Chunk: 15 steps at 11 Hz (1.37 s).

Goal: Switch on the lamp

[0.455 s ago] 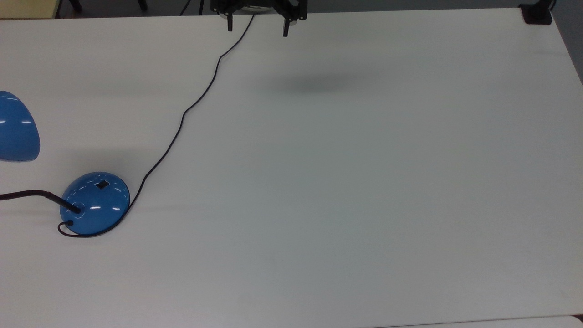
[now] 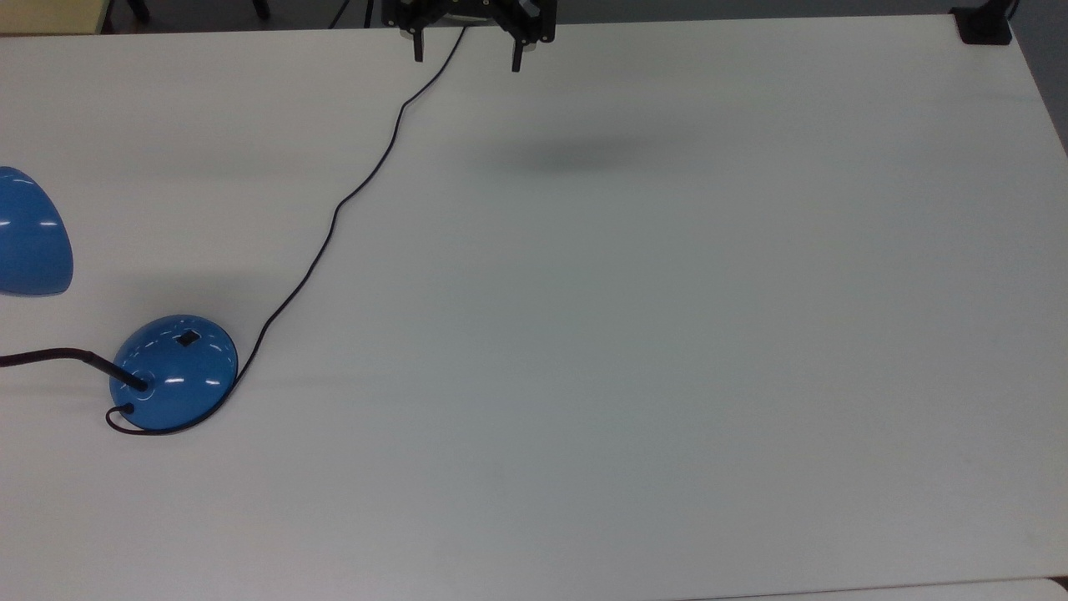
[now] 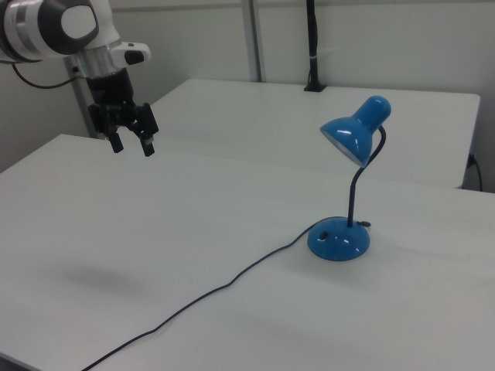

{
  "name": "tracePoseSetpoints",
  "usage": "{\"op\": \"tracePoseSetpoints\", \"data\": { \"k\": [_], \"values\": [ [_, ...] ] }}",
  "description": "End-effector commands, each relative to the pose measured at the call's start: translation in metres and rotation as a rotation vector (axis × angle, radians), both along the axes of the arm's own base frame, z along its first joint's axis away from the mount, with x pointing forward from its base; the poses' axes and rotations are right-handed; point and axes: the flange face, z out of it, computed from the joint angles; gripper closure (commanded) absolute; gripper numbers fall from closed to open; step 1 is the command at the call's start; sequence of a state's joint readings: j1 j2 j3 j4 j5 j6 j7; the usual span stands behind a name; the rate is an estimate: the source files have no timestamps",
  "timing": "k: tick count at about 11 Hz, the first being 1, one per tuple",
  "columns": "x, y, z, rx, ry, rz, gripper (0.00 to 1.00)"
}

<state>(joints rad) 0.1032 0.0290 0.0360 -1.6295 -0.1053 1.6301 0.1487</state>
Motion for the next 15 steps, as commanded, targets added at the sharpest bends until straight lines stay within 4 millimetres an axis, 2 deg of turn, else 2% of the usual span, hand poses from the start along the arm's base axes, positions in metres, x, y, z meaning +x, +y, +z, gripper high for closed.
{"op": "tracePoseSetpoints", "data": {
  "k": [1,2,5,8,9,11,13,14,15],
  "values": [
    [-0.001,-0.004,-0.002,0.032,0.013,0.018,0.89],
    [-0.001,-0.003,-0.002,0.037,0.013,0.02,1.0],
    [0.0,-0.005,-0.001,0.038,0.009,0.017,1.0],
    [0.007,-0.016,0.003,0.05,-0.049,-0.02,1.0],
    [0.016,-0.033,-0.003,0.053,-0.067,-0.05,1.0],
    [0.047,-0.073,-0.031,0.068,-0.143,-0.138,1.0],
    [0.083,-0.122,-0.082,0.07,-0.224,-0.286,1.0],
    [0.095,-0.153,-0.097,0.066,-0.29,-0.371,1.0],
    [0.101,-0.17,-0.115,0.062,-0.341,-0.402,1.0]
  ]
}}
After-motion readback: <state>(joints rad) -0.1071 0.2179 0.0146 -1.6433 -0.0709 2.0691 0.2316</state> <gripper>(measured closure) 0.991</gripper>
